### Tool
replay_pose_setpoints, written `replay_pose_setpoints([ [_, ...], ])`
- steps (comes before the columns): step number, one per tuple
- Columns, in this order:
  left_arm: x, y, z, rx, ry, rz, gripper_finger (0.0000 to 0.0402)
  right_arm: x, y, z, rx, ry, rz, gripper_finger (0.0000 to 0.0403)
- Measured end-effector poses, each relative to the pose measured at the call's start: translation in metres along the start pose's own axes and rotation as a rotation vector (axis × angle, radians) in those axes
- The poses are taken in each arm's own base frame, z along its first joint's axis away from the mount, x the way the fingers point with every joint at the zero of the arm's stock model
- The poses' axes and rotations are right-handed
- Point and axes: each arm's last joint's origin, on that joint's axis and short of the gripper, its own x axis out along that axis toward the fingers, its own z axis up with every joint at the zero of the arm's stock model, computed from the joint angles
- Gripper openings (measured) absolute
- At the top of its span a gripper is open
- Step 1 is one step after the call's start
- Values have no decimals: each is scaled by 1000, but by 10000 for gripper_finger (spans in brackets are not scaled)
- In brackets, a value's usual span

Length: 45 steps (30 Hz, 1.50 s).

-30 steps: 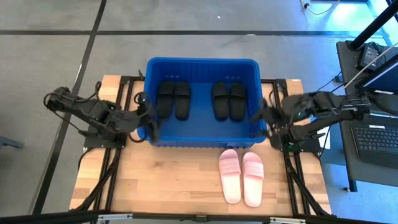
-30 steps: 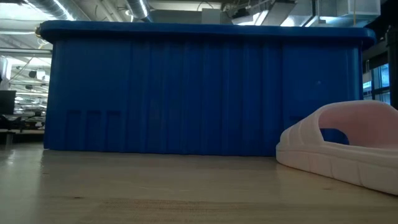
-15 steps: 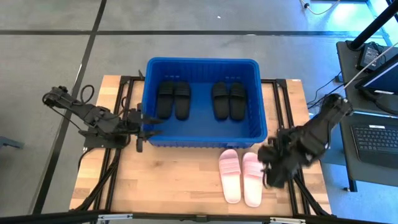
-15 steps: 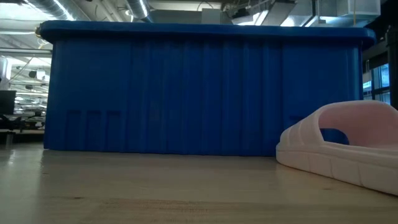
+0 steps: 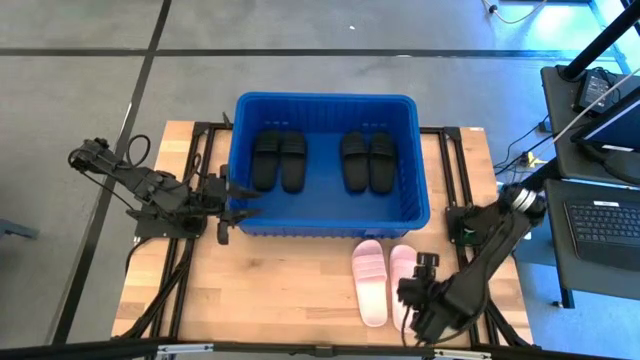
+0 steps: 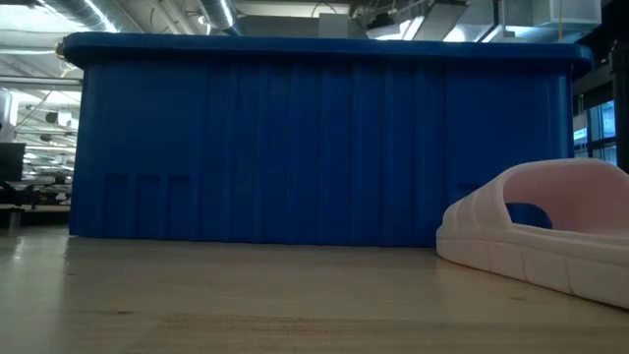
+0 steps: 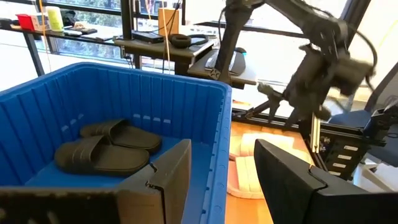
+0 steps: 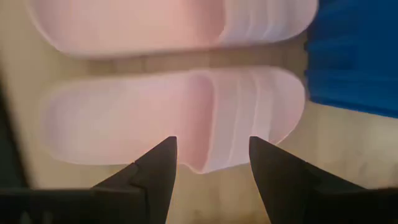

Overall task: Pick and place slides into bin
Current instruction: Put the pink slide into the blue bin

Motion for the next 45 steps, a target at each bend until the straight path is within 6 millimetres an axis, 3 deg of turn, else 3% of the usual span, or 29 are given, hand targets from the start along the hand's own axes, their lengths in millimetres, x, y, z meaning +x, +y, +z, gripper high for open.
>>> replay_pose_setpoints([
  [7, 0, 0, 0, -13, 0, 0, 171, 41, 22, 2, -67, 82, -127, 202],
  [17, 0, 0, 0, -12, 1, 0, 171, 80, 29, 5, -39, 73, -348, 196],
  [21, 0, 0, 0, -12, 1, 0, 171, 83, 27, 7, -35, 85, -364, 160],
  [27, 0, 0, 0, -12, 2, 0, 171, 80, 26, 8, -32, 90, -357, 50],
  [29, 0, 0, 0, -12, 2, 0, 171, 76, 24, 8, -26, 93, -340, 18],
  [36, 0, 0, 0, -10, 2, 0, 171, 44, 15, 7, 72, 133, -205, 14],
  [40, 0, 0, 0, -9, 2, 1, 171, 6, 9, 10, 67, 170, -15, 13],
  [45, 0, 0, 0, -9, 2, 0, 171, -57, -8, 18, 127, 96, 208, 13],
])
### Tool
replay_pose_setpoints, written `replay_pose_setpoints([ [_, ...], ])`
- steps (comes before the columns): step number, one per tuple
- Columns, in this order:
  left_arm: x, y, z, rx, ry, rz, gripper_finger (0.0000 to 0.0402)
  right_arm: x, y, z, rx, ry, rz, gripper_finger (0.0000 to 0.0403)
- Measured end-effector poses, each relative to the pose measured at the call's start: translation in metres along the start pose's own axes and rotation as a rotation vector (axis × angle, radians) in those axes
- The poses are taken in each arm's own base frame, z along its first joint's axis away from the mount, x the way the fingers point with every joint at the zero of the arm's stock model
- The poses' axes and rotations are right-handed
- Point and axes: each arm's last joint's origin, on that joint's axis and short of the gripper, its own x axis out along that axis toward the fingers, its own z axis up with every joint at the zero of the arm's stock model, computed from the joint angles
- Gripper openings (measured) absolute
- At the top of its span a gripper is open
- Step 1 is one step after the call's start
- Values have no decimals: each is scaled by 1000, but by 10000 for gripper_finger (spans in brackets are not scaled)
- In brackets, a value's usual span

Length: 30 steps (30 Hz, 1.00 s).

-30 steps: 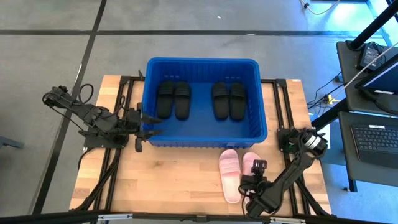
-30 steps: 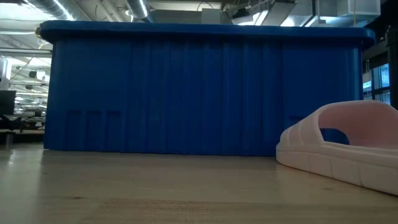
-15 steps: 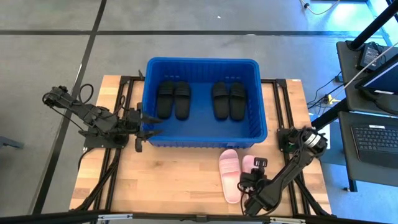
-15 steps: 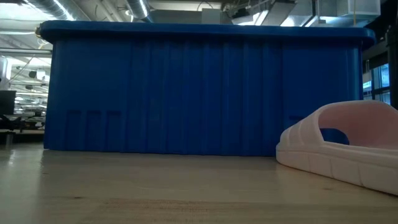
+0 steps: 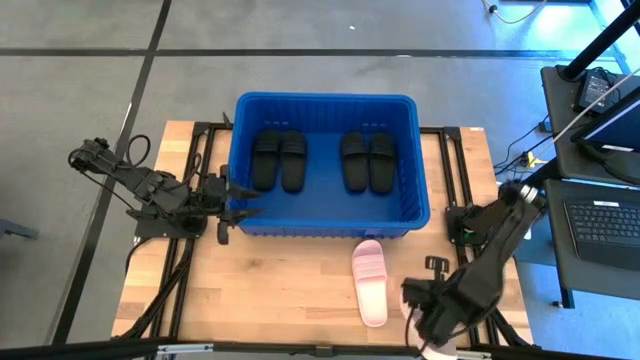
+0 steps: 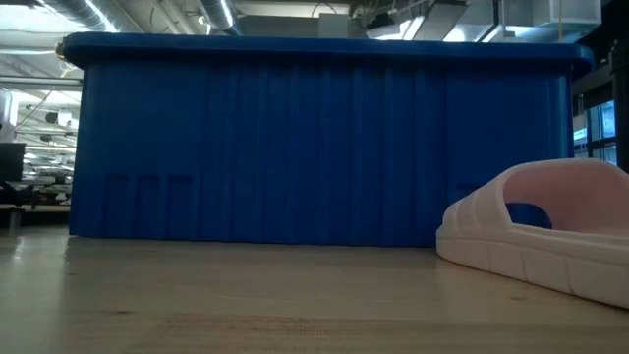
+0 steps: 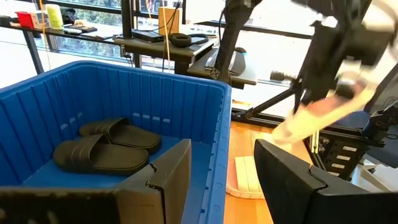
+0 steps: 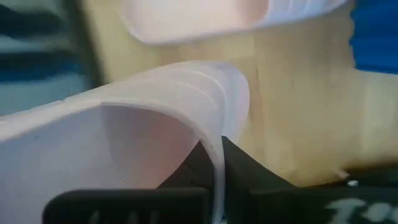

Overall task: Pick and place slides into bin
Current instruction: Put the pink slide into the blue bin

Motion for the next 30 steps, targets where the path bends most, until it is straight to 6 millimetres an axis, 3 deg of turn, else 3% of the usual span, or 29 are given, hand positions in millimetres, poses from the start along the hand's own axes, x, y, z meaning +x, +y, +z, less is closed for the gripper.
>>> replay_pose_setpoints([
  [4, 0, 0, 0, 1, 0, 3, 171, -52, -17, 10, 98, -163, 70, 13],
  [7, 0, 0, 0, 0, -1, 6, 171, -89, -31, 17, 69, -371, 62, 13],
  [14, 0, 0, 0, 1, -1, 7, 171, -153, -78, 35, -93, -727, -179, 13],
  [21, 0, 0, 0, -1, -1, 8, 171, -165, -131, 70, -275, -688, -495, 13],
  [30, 0, 0, 0, -1, 0, 8, 171, -166, -200, 103, -279, -511, -807, 13],
])
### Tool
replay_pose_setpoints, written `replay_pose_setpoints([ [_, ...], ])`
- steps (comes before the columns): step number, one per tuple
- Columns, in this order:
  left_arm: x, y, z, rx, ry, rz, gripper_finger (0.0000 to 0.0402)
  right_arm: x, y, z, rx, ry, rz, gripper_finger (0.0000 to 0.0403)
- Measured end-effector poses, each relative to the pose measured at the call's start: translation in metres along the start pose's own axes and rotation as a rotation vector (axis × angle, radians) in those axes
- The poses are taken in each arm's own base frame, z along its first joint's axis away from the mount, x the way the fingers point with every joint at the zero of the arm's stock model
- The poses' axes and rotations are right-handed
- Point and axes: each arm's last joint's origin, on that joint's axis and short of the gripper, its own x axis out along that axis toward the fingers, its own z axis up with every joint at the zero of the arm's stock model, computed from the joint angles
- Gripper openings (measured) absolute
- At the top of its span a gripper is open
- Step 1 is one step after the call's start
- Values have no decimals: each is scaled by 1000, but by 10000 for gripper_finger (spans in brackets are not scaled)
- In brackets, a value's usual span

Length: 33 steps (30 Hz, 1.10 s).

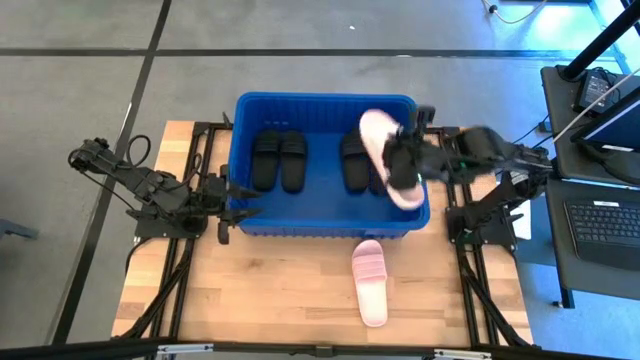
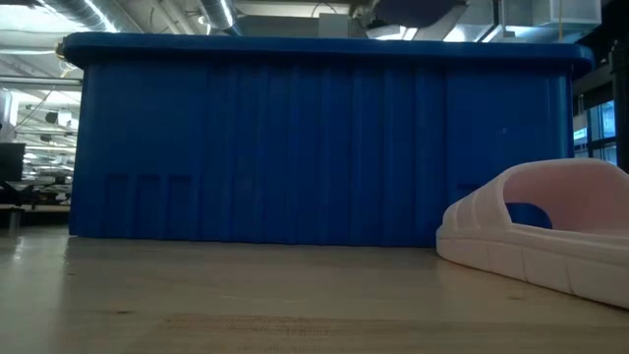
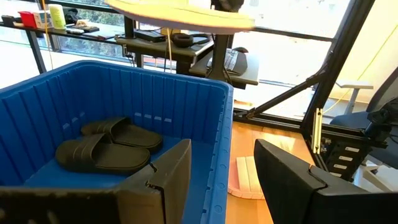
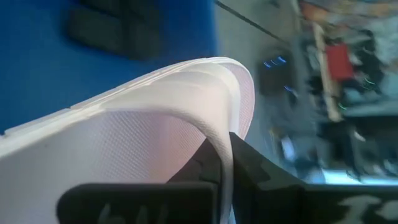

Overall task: Pick and place slides into bin
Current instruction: Put the pink slide into the blue bin

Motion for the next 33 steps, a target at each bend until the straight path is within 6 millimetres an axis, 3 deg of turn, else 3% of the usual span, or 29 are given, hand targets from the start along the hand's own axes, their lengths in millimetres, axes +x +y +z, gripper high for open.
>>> replay_pose_setpoints([
  [6, 0, 0, 0, 11, 0, 0, 171, 33, -28, 0, 59, 22, 25, 13],
  [12, 0, 0, 0, 29, 0, 1, 171, 87, -36, -7, 89, 109, 6, 13],
  [17, 0, 0, 0, 30, 0, 1, 171, 133, -9, -23, 67, 230, 59, 13],
  [21, 0, 0, -1, 33, 5, 2, 171, 156, 19, -38, 33, 275, 79, 13],
  [33, 0, 1, -2, 80, 13, 11, 171, 177, 71, -91, 113, 349, 99, 13],
])
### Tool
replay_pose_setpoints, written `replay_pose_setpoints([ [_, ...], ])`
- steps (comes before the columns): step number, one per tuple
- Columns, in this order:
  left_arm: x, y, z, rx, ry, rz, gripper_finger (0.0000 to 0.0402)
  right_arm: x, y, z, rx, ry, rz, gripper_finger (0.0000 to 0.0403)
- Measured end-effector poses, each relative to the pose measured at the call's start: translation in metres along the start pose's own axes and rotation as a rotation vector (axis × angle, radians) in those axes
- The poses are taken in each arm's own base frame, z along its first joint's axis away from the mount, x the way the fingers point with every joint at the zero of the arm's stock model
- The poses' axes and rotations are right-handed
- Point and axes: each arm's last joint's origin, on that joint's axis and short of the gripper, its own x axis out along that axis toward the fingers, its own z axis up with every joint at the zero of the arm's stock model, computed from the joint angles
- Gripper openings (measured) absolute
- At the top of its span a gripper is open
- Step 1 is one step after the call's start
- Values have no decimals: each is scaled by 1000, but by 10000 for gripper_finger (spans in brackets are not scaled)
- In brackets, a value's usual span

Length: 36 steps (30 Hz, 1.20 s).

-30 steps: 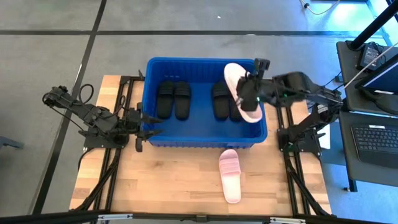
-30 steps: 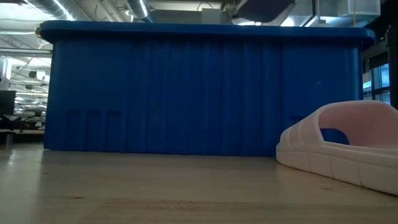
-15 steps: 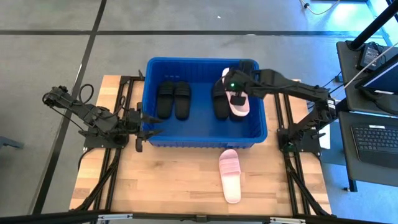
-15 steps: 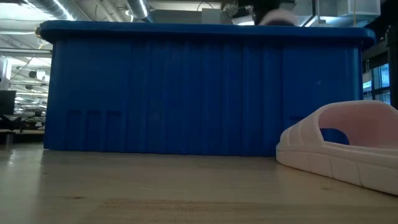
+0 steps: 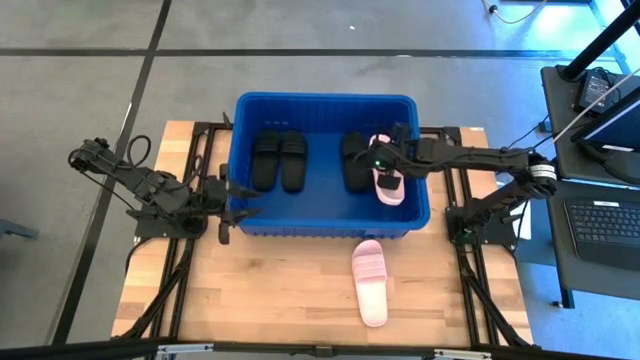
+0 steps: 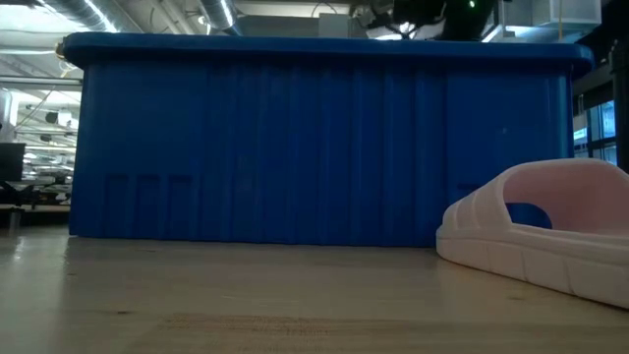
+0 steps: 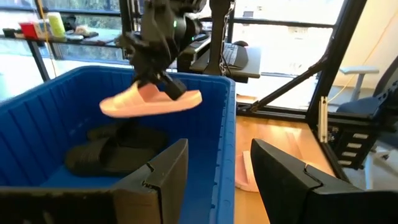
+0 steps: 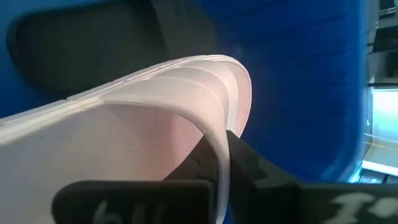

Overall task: Pick and place slides into bin
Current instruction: Put the pink slide into the blue bin

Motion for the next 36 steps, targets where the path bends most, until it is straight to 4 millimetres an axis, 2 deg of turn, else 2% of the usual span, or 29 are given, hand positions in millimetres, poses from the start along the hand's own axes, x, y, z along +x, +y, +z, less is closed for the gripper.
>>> replay_pose_setpoints([
  [11, 0, 0, 0, 62, 0, 1, 171, 25, 28, -22, 36, 70, 94, 13],
  [36, 0, 0, -1, 68, 9, 2, 171, 44, 52, -36, 87, 70, 221, 13],
])
